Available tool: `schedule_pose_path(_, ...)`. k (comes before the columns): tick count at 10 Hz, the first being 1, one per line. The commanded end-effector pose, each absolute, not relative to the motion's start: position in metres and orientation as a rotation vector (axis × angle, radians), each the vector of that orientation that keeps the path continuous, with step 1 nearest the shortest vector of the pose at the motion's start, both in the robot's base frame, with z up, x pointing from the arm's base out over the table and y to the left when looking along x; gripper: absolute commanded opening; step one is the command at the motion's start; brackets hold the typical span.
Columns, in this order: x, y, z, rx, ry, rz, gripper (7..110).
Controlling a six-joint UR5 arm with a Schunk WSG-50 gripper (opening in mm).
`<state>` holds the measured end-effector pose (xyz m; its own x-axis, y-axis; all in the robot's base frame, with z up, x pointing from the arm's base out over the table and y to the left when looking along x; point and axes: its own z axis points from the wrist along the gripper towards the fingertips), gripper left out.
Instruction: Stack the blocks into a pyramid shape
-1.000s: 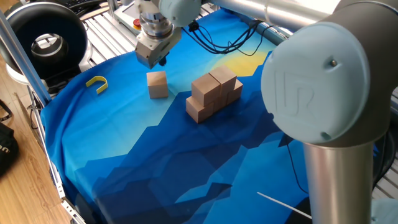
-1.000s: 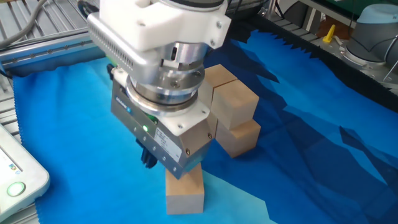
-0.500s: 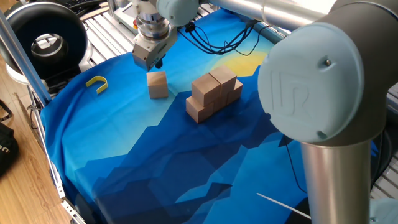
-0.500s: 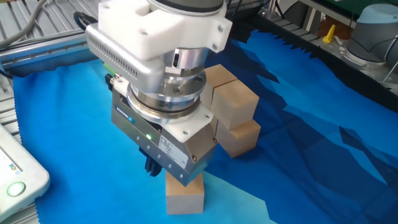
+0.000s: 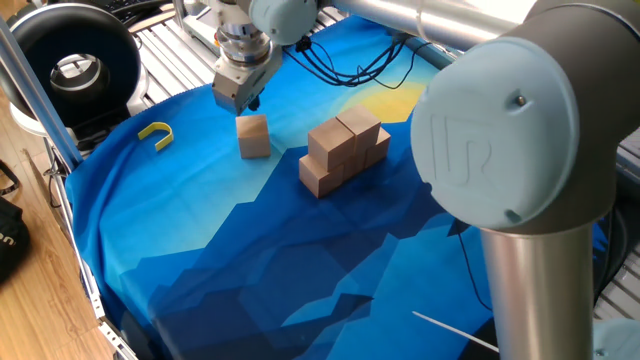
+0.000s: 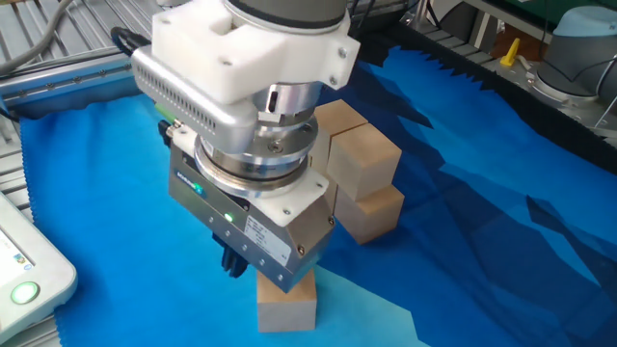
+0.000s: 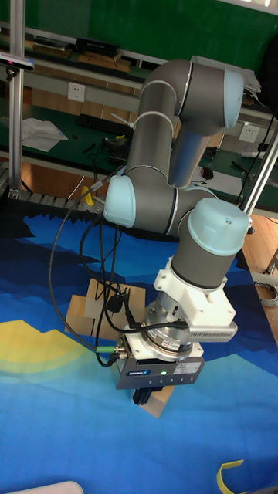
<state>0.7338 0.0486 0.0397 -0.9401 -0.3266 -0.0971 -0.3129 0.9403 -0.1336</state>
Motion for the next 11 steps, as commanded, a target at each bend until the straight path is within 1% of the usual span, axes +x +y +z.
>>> schedule_pose_path(1, 0.734, 0.056, 0.034, -0.567, 2.975, -0.128, 7)
schedule_pose_path(3, 0.723, 0.065, 0.033, -0.590, 3.007, -0.068, 7)
schedule_pose_path(5, 0.695, 0.071, 0.036, -0.656, 3.092, 0.002, 7)
schedule_pose_path(7, 0.664, 0.077, 0.045, -0.702, 3.187, 0.075, 7)
schedule_pose_path(10, 0.639, 0.099, 0.058, -0.708, 3.234, 0.179, 7)
schedule_pose_path(11, 0.630, 0.107, 0.063, -0.670, 3.260, 0.188, 7)
